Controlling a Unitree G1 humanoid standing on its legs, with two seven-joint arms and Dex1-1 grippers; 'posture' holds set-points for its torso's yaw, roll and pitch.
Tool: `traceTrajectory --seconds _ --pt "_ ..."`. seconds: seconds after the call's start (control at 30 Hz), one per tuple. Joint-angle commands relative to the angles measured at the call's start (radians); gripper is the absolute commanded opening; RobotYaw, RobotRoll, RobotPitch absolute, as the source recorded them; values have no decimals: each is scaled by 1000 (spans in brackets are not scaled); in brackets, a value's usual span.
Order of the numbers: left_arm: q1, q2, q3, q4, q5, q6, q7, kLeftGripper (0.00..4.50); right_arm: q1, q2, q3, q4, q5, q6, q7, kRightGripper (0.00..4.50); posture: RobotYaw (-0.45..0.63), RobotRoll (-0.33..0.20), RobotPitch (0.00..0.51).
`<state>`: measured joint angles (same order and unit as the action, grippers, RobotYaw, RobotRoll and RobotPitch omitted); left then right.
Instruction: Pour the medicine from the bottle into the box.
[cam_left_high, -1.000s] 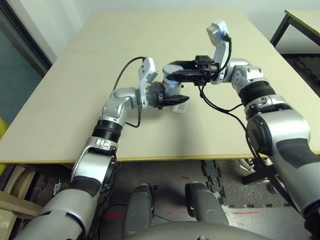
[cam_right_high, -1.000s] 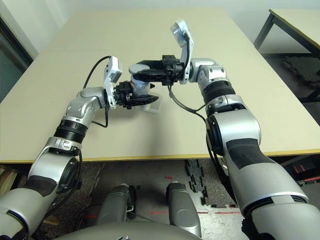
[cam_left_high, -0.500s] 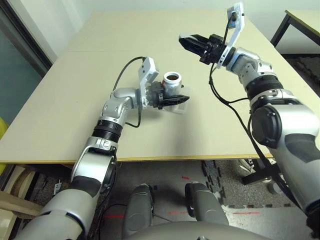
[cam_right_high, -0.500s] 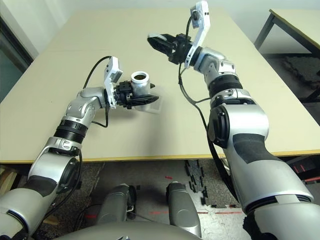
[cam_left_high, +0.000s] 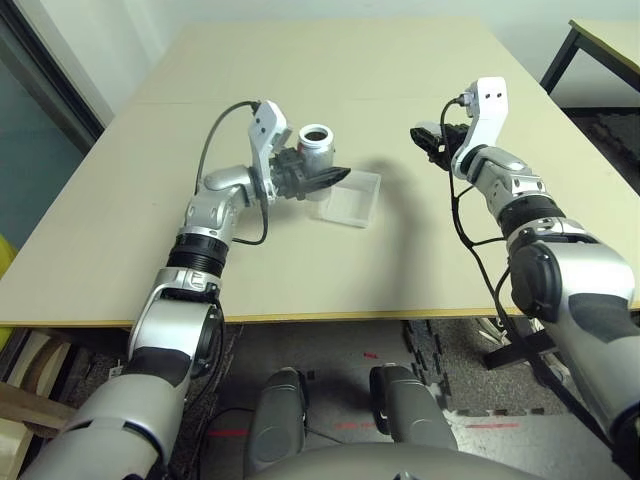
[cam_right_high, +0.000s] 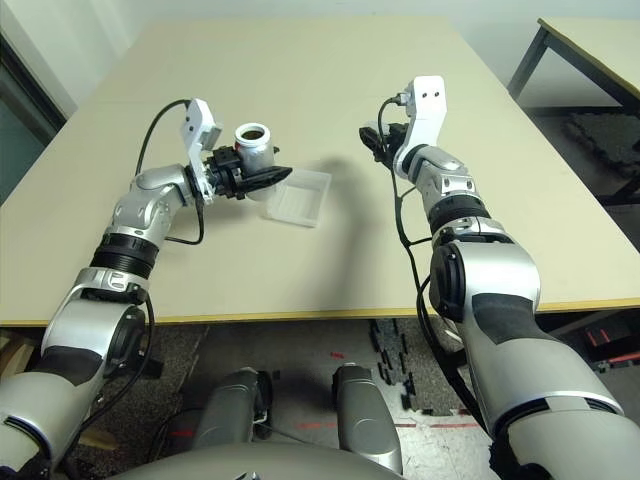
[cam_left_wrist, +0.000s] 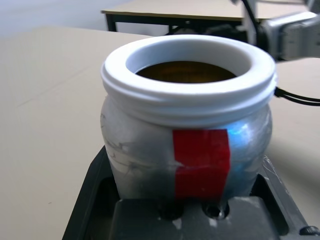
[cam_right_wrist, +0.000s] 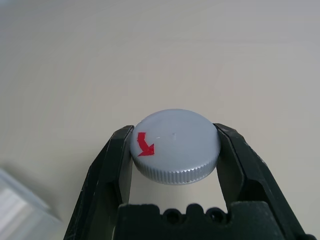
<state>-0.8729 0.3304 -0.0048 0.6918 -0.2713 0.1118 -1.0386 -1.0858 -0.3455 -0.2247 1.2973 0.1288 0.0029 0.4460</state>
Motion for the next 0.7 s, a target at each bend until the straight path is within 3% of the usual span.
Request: traceTrajectory --seconds 0.03,0.7 --pt "-18 4 4 35 19 -20 9 2721 32 -9 -1 19 -22 10 -34 2583 -103 0 65" --pt "-29 10 1 85 53 -42 17 2721 94 6 -10 33 -46 64 -94 2583 -100 0 66"
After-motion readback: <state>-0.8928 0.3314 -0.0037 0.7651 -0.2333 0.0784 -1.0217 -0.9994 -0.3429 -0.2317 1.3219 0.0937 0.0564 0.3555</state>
